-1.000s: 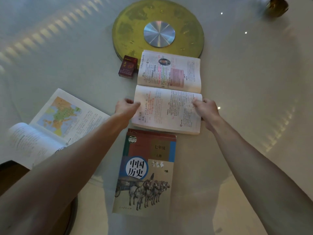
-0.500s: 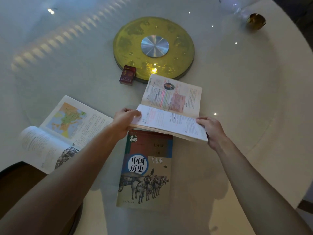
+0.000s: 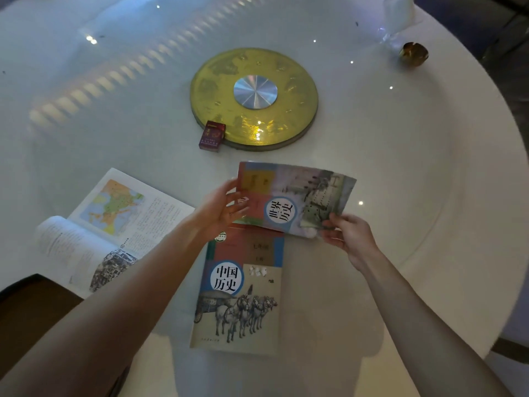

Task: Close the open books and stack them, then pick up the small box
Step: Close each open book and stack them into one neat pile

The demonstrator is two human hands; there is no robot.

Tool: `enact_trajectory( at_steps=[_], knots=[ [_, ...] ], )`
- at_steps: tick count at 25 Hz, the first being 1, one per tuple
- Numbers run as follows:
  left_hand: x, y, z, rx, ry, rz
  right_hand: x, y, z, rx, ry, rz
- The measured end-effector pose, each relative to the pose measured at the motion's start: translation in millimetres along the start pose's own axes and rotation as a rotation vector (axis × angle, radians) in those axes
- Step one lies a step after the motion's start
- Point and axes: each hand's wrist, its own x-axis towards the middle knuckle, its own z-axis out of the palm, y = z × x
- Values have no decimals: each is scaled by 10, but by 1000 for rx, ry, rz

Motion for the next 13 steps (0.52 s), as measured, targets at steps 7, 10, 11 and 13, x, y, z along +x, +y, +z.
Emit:
enact_trajectory(
  at_steps=[7, 10, 11, 13],
  knots=[
    [378, -132, 182, 452, 348, -84, 527, -74, 53, -708, 169, -76],
    [490, -219, 167, 662, 476, -119, 638, -231, 112, -1145, 234, -255],
    [503, -225, 196, 696, 466, -110, 711, -290, 158, -1162, 185, -354],
    [574, -223, 254, 694, 453, -81, 853, -416, 285, -1170, 12, -502]
  ],
)
